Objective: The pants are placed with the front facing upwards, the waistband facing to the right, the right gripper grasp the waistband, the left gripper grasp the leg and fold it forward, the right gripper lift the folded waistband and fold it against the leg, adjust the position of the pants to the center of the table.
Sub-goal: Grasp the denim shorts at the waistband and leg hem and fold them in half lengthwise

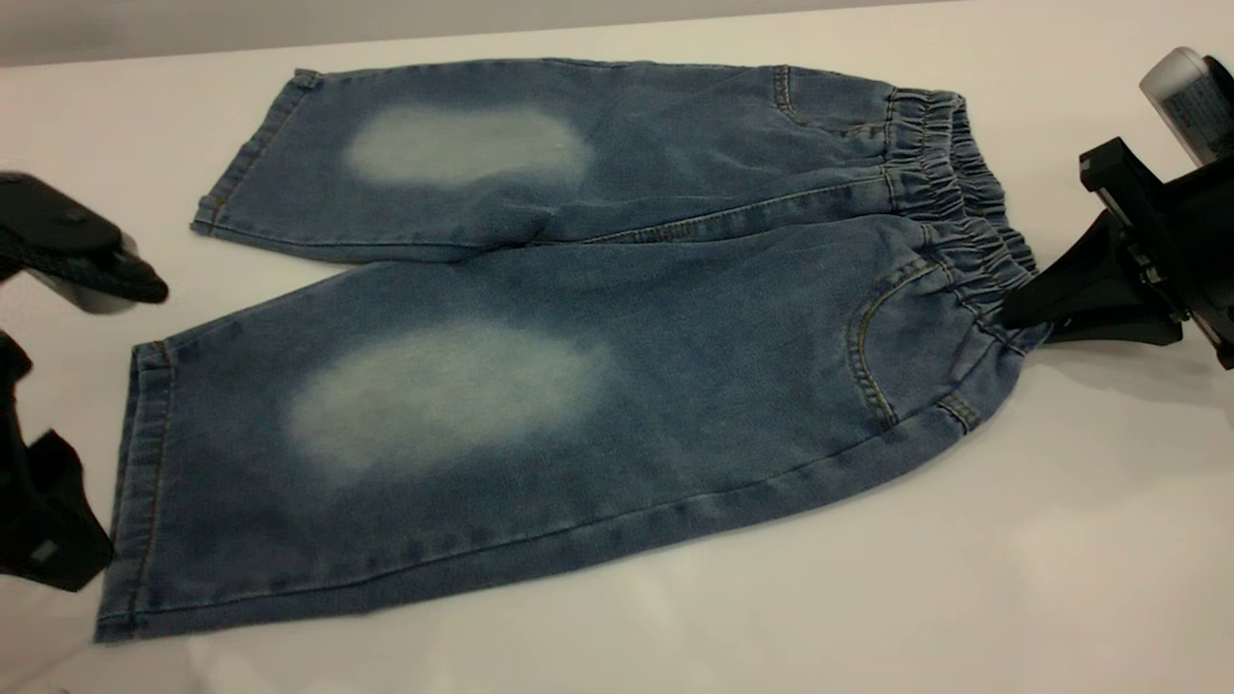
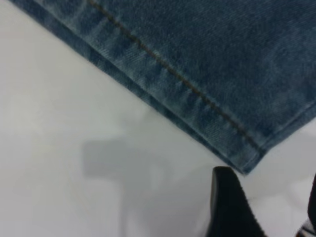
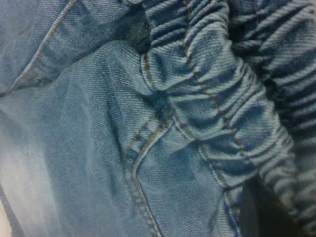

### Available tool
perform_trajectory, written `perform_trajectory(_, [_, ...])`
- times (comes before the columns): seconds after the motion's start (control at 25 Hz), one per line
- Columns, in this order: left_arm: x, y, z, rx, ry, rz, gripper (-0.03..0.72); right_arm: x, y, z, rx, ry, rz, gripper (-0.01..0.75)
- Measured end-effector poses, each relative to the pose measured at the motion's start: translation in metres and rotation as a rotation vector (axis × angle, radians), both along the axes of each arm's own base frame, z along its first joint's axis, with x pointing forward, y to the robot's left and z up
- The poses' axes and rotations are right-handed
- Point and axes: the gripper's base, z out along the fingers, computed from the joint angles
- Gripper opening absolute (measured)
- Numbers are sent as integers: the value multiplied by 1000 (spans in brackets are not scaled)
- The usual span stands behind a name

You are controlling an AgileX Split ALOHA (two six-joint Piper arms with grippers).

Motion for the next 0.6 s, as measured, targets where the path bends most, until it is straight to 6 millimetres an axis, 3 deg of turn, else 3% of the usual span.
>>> perform_trajectory(0.32, [2,0,-24,11,51,22,362,1,0,1,4,-7,-2,35])
perform_trajectory(0.6, [3,-1,-33,12,60,33,362,1,0,1,6,-8,-7,35])
